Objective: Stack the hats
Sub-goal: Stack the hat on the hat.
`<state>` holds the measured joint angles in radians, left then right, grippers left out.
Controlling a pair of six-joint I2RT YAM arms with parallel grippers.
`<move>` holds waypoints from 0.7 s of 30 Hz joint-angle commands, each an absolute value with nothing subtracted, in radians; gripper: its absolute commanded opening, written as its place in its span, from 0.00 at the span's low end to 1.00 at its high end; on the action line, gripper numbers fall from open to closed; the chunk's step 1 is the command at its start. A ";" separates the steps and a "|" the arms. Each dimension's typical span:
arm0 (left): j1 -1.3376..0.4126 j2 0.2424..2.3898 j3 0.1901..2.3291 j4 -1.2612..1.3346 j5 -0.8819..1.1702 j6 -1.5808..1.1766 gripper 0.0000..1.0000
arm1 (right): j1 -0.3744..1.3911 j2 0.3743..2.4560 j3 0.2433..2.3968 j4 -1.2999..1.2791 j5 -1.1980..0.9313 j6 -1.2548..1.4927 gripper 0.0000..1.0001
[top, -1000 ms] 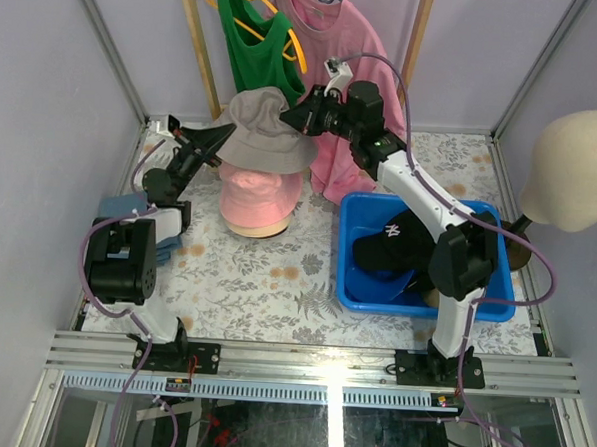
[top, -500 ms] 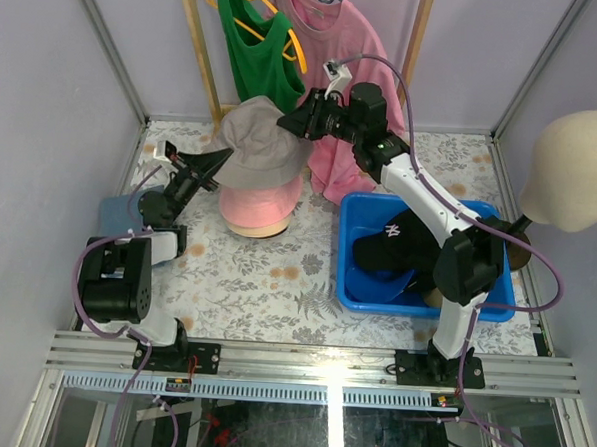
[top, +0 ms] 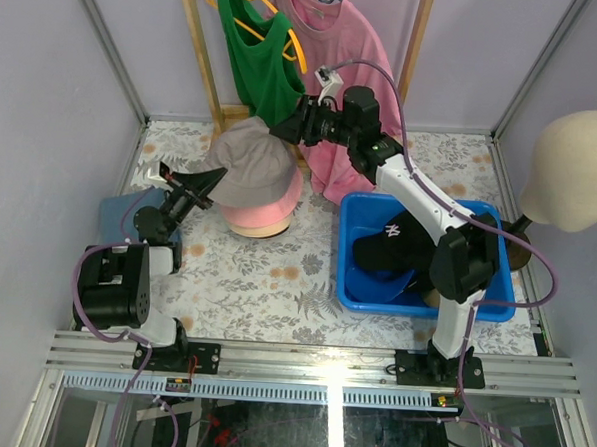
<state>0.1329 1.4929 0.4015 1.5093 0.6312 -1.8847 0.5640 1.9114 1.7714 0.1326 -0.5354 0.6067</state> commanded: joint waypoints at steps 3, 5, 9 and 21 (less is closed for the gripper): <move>0.147 1.510 0.355 1.598 0.659 -1.823 0.02 | 0.571 1.925 1.820 0.124 -0.568 0.613 0.52; 0.151 1.516 0.348 1.598 0.657 -1.813 0.02 | 0.570 1.921 1.817 0.124 -0.564 0.611 0.53; 0.166 1.538 0.350 1.601 0.672 -1.806 0.02 | 0.566 1.902 1.793 0.152 -0.545 0.620 0.57; 0.201 1.610 0.330 1.605 0.698 -1.797 0.14 | 0.535 1.903 1.757 0.221 -0.544 0.701 0.61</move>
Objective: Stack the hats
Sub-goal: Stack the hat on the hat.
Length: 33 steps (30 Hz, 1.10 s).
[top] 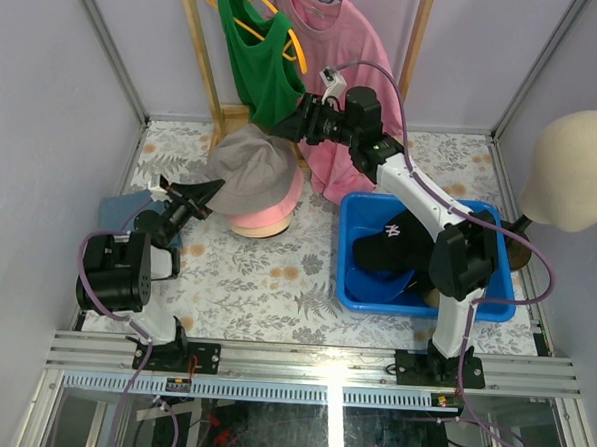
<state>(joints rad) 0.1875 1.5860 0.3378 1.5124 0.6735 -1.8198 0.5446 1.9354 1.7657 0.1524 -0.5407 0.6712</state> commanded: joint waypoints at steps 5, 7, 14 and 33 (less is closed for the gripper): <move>0.202 1.641 0.329 1.605 0.712 -1.797 0.33 | 0.527 1.908 1.746 0.220 -0.530 0.709 0.62; 0.202 1.648 0.323 1.605 0.713 -1.797 0.44 | 0.527 1.913 1.740 0.212 -0.525 0.708 0.62; 0.202 1.651 0.297 1.605 0.709 -1.796 0.66 | 0.523 1.904 1.703 0.191 -0.480 0.689 0.63; 0.283 1.524 0.177 1.563 0.650 -1.797 0.89 | 0.466 1.867 1.562 0.217 -0.449 0.742 0.65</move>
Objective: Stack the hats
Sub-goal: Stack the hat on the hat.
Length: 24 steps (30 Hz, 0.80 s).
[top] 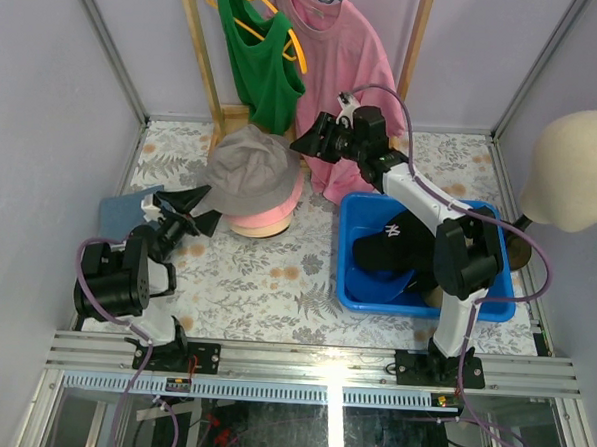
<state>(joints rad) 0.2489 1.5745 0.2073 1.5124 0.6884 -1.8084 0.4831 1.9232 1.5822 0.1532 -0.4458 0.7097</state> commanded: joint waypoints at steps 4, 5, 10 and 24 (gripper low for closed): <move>0.317 1.482 0.185 1.490 0.615 -1.764 0.89 | 0.454 1.870 1.539 0.252 -0.471 0.777 0.65; 0.320 1.481 0.194 1.483 0.609 -1.761 0.89 | 0.454 1.871 1.536 0.260 -0.477 0.782 0.65; 0.326 1.532 0.254 1.512 0.597 -1.780 0.89 | 0.449 1.884 1.528 0.297 -0.501 0.815 0.65; 0.325 1.684 0.359 1.591 0.605 -1.805 0.87 | 0.446 1.948 1.537 0.307 -0.508 0.836 0.65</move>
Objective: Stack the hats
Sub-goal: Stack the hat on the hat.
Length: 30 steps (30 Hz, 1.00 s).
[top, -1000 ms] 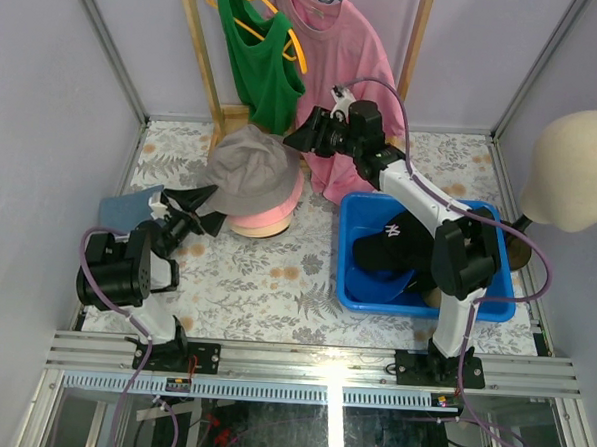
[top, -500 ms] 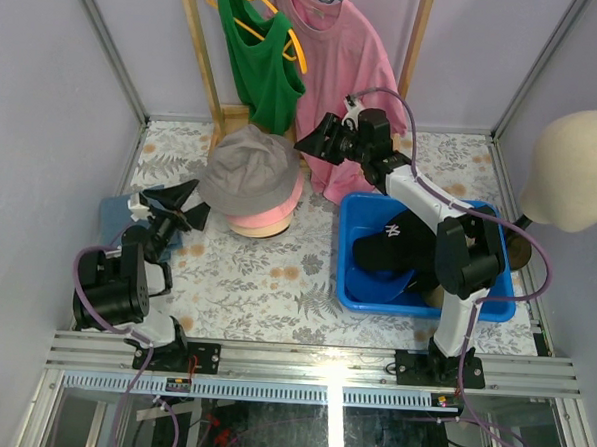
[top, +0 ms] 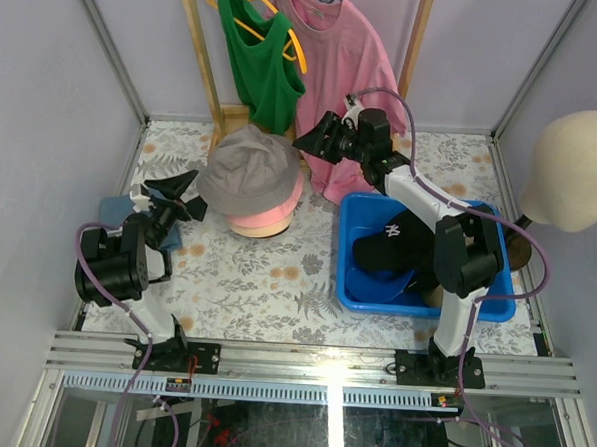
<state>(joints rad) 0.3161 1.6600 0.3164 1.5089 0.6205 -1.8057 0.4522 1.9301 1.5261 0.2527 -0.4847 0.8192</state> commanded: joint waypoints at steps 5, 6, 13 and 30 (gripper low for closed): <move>0.325 1.721 0.394 1.592 0.606 -1.803 0.86 | 0.446 1.979 1.545 0.320 -0.516 0.849 0.65; 0.326 1.729 0.400 1.593 0.608 -1.802 0.85 | 0.445 1.986 1.546 0.324 -0.518 0.854 0.65; 0.324 1.776 0.427 1.597 0.618 -1.793 0.80 | 0.446 2.037 1.562 0.367 -0.544 0.894 0.65; 0.283 1.833 0.494 1.602 0.610 -1.786 0.49 | 0.429 2.106 1.563 0.536 -0.639 1.061 0.64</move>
